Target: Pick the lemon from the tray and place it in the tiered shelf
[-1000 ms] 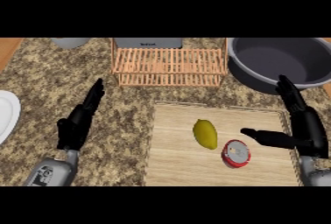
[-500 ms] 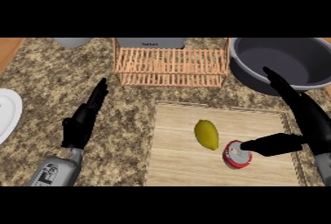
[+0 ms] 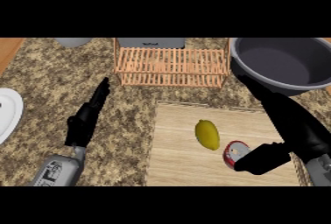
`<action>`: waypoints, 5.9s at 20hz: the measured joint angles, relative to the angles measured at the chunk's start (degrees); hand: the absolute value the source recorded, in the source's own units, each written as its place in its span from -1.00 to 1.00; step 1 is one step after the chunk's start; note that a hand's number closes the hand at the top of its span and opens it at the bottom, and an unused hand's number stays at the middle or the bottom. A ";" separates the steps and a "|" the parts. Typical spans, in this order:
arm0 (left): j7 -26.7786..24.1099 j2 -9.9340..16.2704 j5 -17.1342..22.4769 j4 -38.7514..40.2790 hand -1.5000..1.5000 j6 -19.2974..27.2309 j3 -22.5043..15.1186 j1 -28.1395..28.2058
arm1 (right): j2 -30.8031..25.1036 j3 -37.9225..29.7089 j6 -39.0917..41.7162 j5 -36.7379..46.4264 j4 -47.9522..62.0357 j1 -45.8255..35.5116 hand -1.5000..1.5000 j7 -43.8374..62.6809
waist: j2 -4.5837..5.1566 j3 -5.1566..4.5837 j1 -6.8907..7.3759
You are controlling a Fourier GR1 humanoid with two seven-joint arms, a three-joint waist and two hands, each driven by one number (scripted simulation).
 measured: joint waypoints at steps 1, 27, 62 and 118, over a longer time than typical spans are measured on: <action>0.38 -0.41 -0.45 -0.27 0.00 0.22 -0.16 -0.10 | 0.98 0.20 0.72 0.23 0.30 -1.08 -1.00 0.99 | 0.00 0.01 0.00; 2.06 -1.89 -2.85 -3.05 0.00 -4.04 4.09 1.73 | 18.96 3.83 5.38 19.13 1.66 0.78 -1.00 5.29 | 0.03 0.10 -0.33; 1.49 -5.84 -7.20 -2.75 0.00 -7.54 8.13 1.99 | 31.66 -1.85 12.60 36.76 17.30 8.93 -1.00 -4.82 | 0.10 0.13 -0.34; 1.67 -9.46 -10.41 1.70 0.00 -9.54 8.46 -1.72 | 39.34 15.71 -21.40 54.85 28.01 -30.19 1.00 12.72 | -1.34 -0.18 2.73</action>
